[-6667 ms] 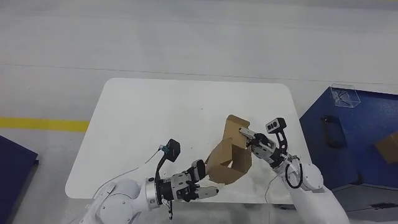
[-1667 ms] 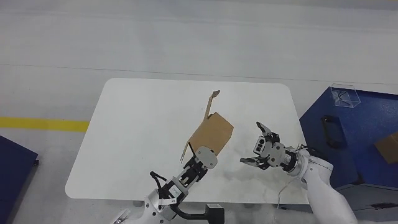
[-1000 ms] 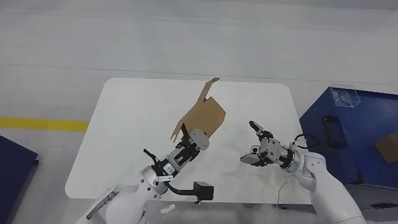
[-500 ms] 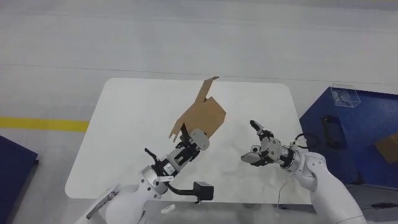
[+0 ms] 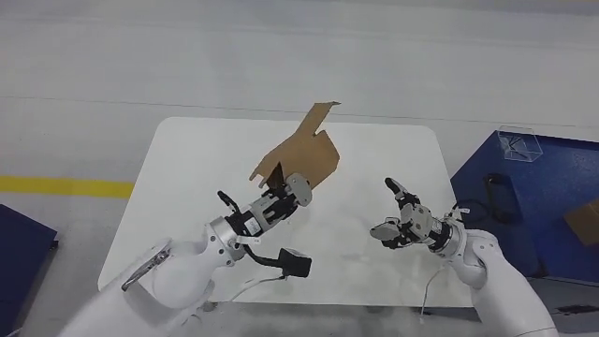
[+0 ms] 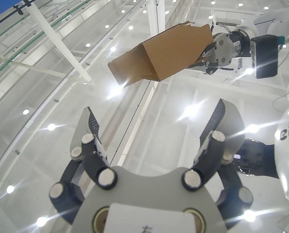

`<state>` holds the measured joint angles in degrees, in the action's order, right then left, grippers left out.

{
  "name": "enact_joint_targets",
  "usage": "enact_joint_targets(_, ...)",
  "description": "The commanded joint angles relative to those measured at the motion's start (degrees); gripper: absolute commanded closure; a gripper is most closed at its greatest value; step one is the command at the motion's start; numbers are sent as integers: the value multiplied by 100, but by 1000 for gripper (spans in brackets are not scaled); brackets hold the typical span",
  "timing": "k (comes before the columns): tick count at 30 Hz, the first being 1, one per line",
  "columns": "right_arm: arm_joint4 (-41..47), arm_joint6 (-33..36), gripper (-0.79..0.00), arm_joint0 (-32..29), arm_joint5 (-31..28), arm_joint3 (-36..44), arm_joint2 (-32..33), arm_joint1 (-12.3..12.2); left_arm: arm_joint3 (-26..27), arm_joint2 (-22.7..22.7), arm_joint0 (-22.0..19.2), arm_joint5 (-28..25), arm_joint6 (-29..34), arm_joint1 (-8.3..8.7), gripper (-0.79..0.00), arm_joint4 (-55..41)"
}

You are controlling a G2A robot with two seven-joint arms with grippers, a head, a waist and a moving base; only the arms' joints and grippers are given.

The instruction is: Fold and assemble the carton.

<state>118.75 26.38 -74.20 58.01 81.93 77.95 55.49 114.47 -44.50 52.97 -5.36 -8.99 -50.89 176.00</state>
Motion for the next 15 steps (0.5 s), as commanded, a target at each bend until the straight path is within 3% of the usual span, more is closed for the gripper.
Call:
enact_joint_targets(1, 255, -167, -785, -17, -1, 1, 2, -38, -163, 370, -486, 122, 4, 144, 0, 0)
enact_joint_targets(7, 1285, -1105, -785, 72, -1, 113, -371, -294, -391, 1740, -1766, 450, 237, 522, 0, 0)
enact_joint_targets(13, 3402, -2420, -785, 181, -1, 577, -972, -768, -352, 3147, -2921, 583, 696, 831, 0, 0)
enact_joint_targets(15, 3402, -2420, -785, 181, -1, 577, -972, -768, -352, 3147, -2921, 583, 696, 831, 0, 0)
